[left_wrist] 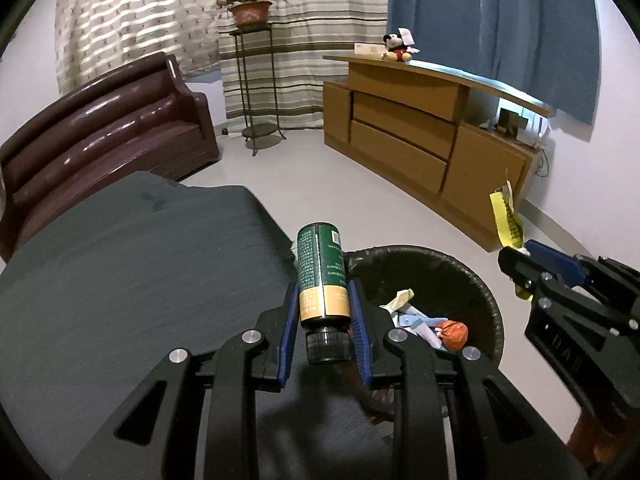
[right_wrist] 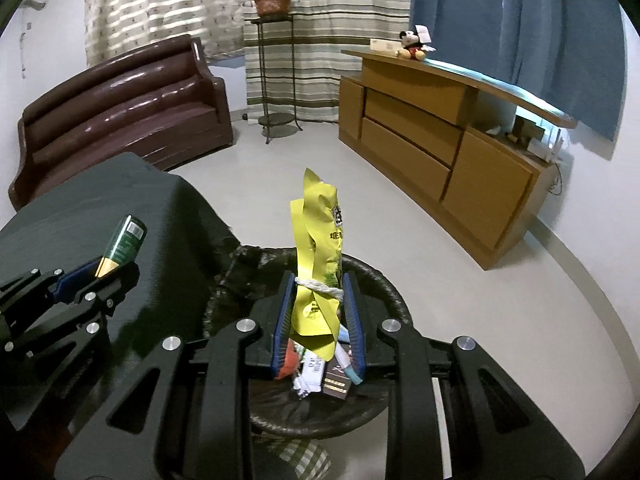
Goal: Collect trash
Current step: 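Carry the green bottle and yellow wrapper over the bin with both tools, then open both tools to drop the bottle and wrapper into the bin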
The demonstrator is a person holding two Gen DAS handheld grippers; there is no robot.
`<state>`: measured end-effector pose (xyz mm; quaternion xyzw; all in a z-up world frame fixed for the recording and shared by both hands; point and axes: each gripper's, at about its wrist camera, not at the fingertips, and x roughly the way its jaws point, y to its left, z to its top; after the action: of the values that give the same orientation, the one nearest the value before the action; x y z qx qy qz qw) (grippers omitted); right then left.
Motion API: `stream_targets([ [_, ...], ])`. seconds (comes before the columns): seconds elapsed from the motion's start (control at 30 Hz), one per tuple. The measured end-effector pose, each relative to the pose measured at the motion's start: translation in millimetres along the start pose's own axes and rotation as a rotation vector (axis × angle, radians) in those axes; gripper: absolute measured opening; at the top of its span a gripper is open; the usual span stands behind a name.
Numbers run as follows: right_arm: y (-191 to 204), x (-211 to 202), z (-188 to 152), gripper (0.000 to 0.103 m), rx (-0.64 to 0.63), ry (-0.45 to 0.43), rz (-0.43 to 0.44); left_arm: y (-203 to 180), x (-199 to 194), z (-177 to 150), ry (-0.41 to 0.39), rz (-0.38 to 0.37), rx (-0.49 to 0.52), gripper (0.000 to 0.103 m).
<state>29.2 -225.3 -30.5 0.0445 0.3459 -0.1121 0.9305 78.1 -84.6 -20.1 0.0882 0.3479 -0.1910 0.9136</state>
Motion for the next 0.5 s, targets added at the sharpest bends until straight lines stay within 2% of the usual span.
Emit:
stream_targets([
  [0.3, -17.1, 15.7, -5.3, 0.027, 0.053, 0.019, -0.013, -19.7, 15.8, -0.6, 0.035, 0.000, 0.023, 0.027],
  [0.37, -17.5, 16.1, -6.1, 0.041, 0.059, 0.017, -0.015, -22.1, 17.8, -0.3, 0.041, 0.005, 0.028, 0.038],
  [0.5, -19.1, 15.5, -6.7, 0.041, 0.065, 0.011, -0.021, -23.9, 20.4, 1.5, 0.043, 0.015, 0.028, 0.046],
])
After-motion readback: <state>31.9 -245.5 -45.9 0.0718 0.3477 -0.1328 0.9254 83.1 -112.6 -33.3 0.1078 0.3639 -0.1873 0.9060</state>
